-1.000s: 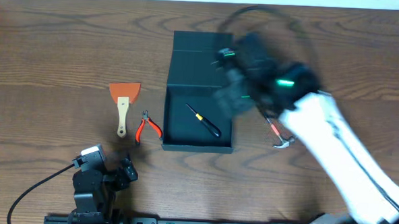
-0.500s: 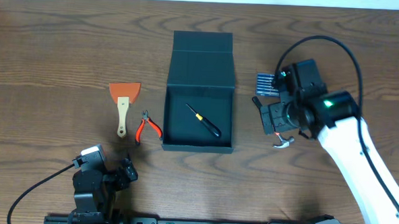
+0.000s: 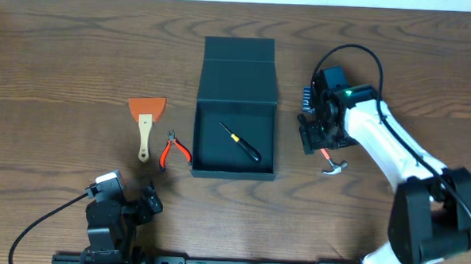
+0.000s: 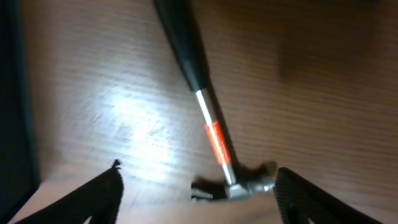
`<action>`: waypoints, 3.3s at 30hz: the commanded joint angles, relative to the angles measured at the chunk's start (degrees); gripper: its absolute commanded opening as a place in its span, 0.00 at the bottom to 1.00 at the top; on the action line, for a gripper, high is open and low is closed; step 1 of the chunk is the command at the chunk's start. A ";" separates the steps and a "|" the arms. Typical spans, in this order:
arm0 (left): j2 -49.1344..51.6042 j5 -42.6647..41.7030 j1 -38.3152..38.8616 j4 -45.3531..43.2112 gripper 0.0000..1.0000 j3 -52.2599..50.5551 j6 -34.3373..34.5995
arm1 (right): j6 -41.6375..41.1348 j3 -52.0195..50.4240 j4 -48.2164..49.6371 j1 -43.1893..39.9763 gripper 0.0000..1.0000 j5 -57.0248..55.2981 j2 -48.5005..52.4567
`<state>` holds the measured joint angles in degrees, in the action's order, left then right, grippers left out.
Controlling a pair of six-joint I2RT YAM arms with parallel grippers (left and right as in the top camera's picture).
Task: Pack container
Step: 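Move the right gripper to the claw hammer and grasp it, then lower the hammer into the black box and open the right gripper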
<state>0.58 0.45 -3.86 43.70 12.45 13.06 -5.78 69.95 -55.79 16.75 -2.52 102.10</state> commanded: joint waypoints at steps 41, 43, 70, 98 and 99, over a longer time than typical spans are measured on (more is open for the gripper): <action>-0.35 0.66 0.24 0.13 0.99 -0.24 -0.76 | 9.66 6.16 -0.85 -0.24 0.01 0.44 9.62; -0.35 0.66 0.24 0.13 0.98 -0.24 -0.76 | 9.68 8.37 -2.29 0.22 0.01 0.44 8.11; -0.35 0.66 0.24 0.13 0.99 -0.24 -0.76 | 16.46 26.64 3.43 23.78 0.01 11.56 7.72; -0.35 0.66 0.24 0.13 0.99 -0.24 -0.76 | 17.22 26.58 -1.38 24.92 0.02 6.34 21.14; -0.35 0.66 0.24 0.13 0.98 -0.24 -0.76 | 17.22 26.58 -1.25 24.92 0.04 6.34 21.14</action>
<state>0.58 0.45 -3.86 43.70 12.43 13.06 10.85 95.94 -57.54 41.32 4.58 123.13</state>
